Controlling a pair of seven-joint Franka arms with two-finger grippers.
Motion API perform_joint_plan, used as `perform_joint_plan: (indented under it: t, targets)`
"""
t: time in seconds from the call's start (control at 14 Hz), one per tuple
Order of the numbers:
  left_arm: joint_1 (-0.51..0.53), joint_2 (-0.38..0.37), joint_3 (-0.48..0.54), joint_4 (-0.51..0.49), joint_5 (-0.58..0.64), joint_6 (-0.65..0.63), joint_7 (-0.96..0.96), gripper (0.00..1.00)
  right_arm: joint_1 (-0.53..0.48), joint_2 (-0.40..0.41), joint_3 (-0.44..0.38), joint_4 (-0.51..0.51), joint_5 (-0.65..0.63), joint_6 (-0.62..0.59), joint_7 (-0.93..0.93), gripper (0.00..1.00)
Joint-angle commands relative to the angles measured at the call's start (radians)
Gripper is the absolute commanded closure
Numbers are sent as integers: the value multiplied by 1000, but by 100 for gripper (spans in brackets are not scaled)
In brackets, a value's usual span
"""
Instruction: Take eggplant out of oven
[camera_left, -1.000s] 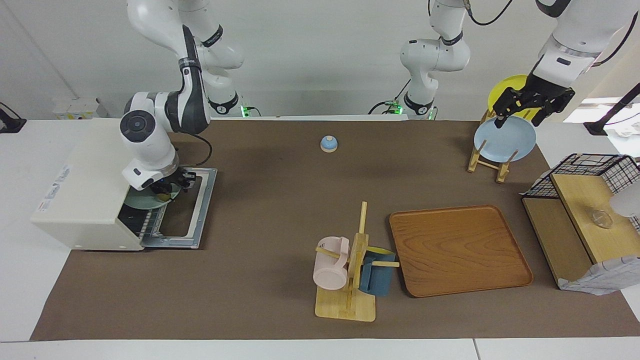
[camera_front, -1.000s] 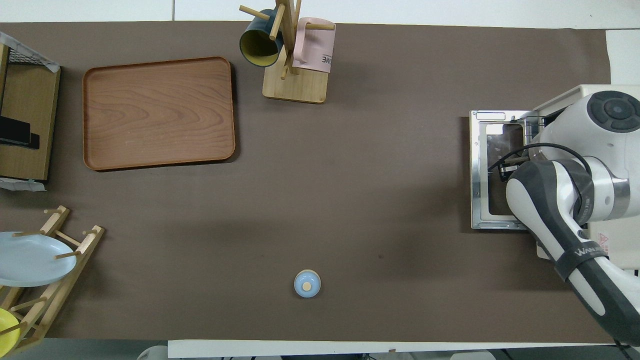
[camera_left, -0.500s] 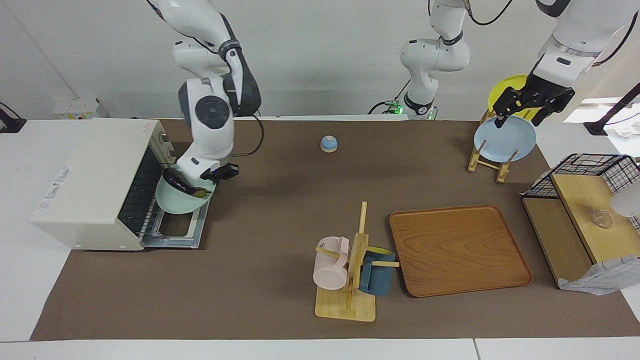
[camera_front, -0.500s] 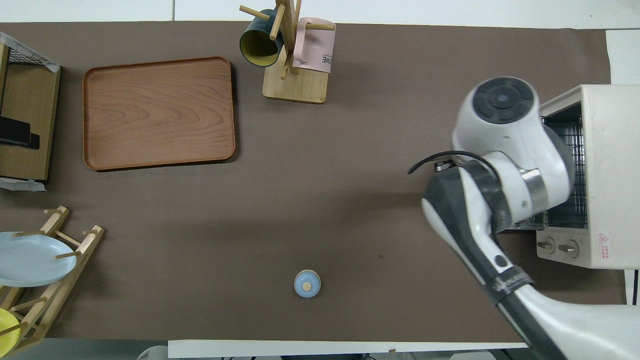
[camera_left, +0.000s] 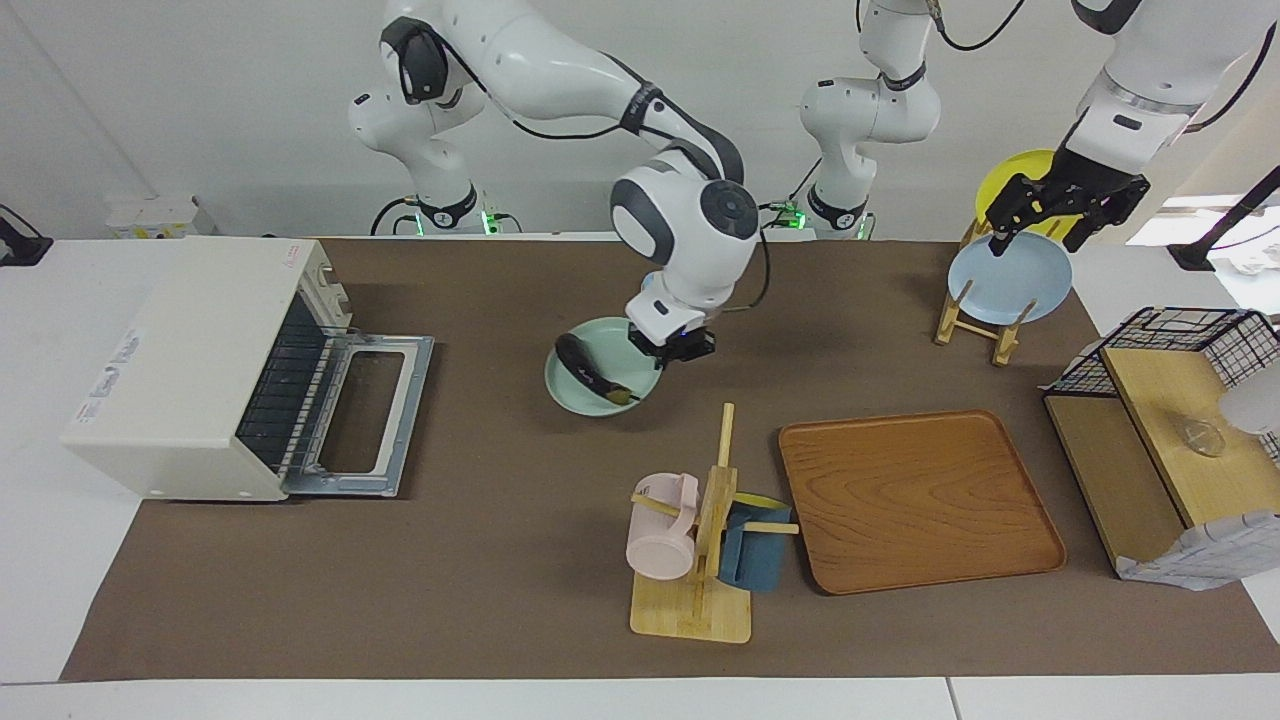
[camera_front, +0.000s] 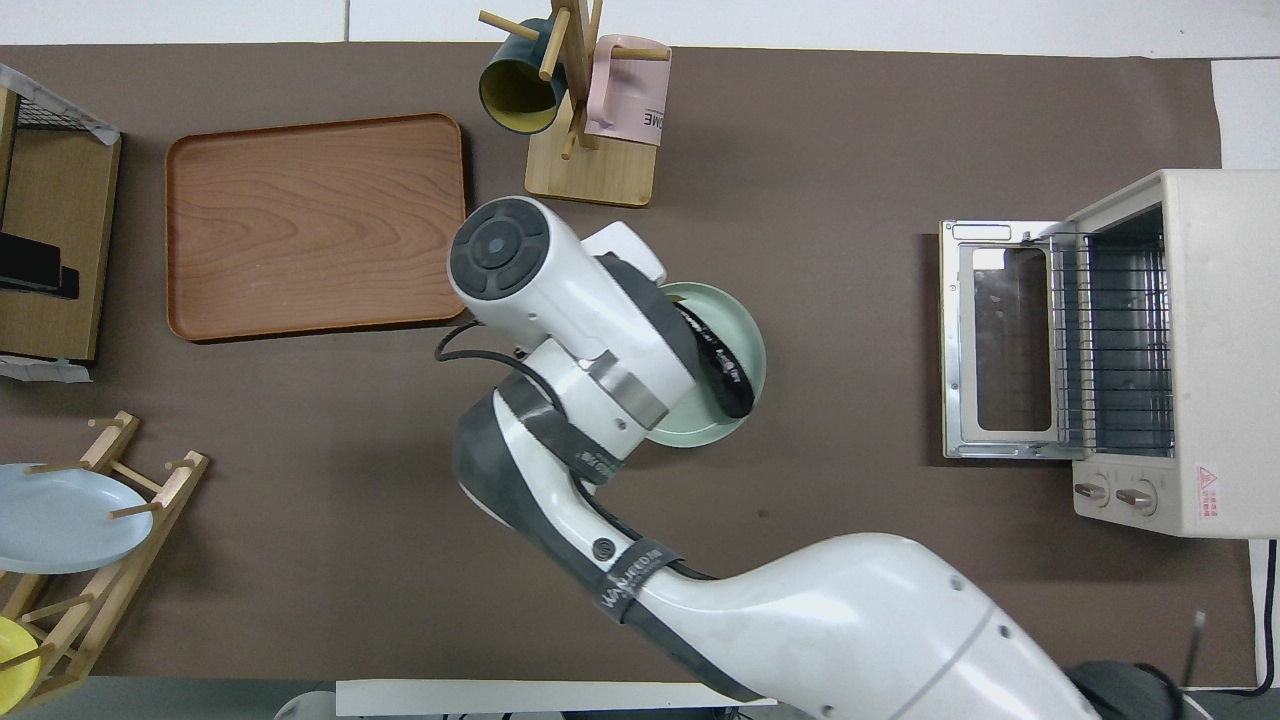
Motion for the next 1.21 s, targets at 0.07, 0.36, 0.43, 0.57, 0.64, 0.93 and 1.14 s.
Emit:
perform_joint_plan:
  t: [0.07,0.36,0.43,0.57,0.64,0.93,1.14]
  targets:
    - [7,-25,2,-20,15,-52,-34,0,9,79,17,96,14,28,89,60]
    - [-75,-152,-50,-364,14,226,-249,0,-158,-69,11,68,20,-135,-159,52]
    - [-136,-143,-67,-438,14,324,-379,0,-226,-155,13,-47,19,-141,-243,53]
    - [-328,-67,-67,-518,12,543,-649,0,-358,-316,14,-330,19,-45,-415,65]
    - [-420,31,-67,-512,12,651,-792,0,-410,-390,13,-486,19,31,-515,74]
    - [-597,343,-65,-407,5,937,-1026,0,-553,-466,10,-781,-6,296,-759,96]
    - [-623,438,-67,-362,3,965,-1048,37,-623,-470,11,-819,-83,299,-817,97]
